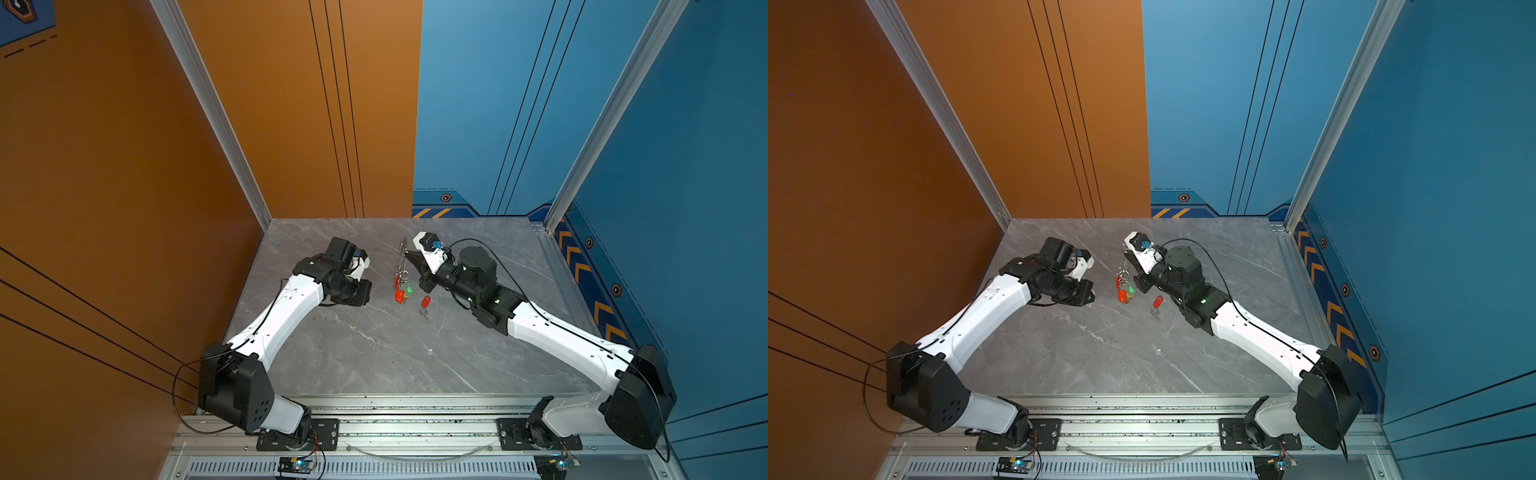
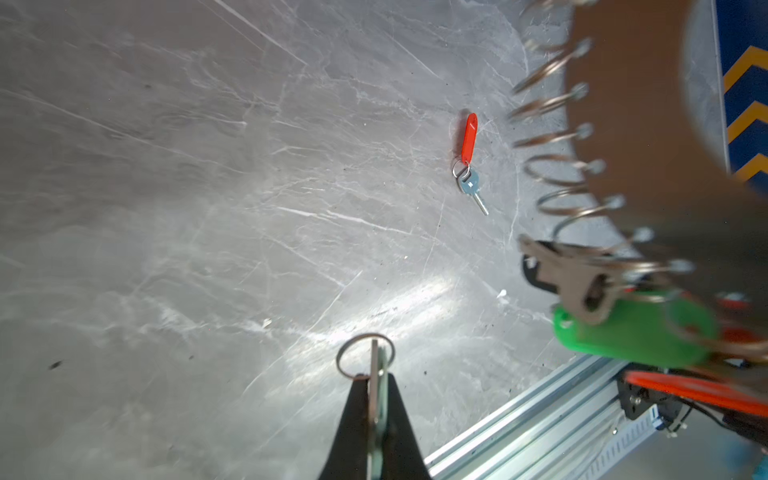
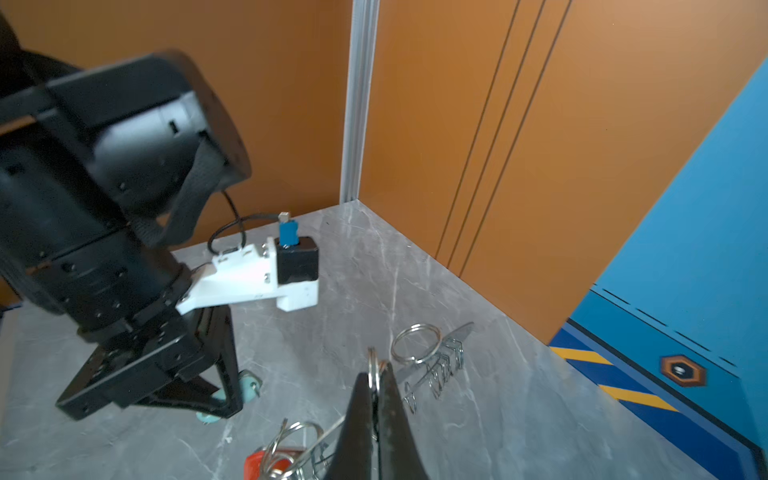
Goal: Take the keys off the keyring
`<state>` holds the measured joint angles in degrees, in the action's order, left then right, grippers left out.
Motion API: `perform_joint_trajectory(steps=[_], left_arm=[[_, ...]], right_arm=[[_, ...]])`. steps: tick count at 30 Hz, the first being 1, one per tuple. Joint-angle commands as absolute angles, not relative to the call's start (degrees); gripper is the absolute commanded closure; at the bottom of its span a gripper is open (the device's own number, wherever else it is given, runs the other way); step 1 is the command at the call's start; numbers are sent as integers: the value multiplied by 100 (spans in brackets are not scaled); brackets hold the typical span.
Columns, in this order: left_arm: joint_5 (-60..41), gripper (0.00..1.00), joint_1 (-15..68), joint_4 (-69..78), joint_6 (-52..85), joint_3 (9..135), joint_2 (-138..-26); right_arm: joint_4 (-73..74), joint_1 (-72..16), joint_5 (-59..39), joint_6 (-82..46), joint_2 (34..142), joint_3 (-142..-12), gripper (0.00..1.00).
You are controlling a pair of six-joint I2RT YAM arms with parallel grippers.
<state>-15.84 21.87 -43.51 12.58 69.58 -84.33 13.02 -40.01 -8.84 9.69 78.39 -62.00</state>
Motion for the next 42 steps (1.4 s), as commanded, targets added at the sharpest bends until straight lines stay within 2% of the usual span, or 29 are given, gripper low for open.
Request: perform_joint_trajectory(steps=[1,12,18,20,22,23,30,36,42], left_arm=[[-1750,100,2430,-2830,1922,6578,-8747],[-1937,100,3181,-1358,2681,6659,-10532],[-2048,100,3311,-1168,2855,6911,-11026],[-2047,93,3331,-1203,2870,6926,-11090],[-2022,79,3318,-1250,2866,6932,-11089],[-2006,74,3322,-1309,2848,6951,-11057],[-1925,50,3136,-1972,2651,7110,-10416],[-2122,43,2747,-2373,2538,6847,-9624],[-2252,41,2345,-2492,2468,6563,-9080]], right_arm=[[836,-3687,-918,1245,7525,-6178,100],[182,-3005,-1092,1384,7248,-6101,100],[75,-2910,-1117,1418,7212,-6091,100],[49,-2896,-1152,1415,7232,-6100,100],[10,-2891,-1192,1409,7263,-6111,100],[-4,-2888,-1211,1406,7290,-6123,100],[-92,-2907,-1196,1228,7704,-6354,100],[231,-3063,-623,894,8408,-6596,100],[409,-3266,70,803,9157,-7023,100]])
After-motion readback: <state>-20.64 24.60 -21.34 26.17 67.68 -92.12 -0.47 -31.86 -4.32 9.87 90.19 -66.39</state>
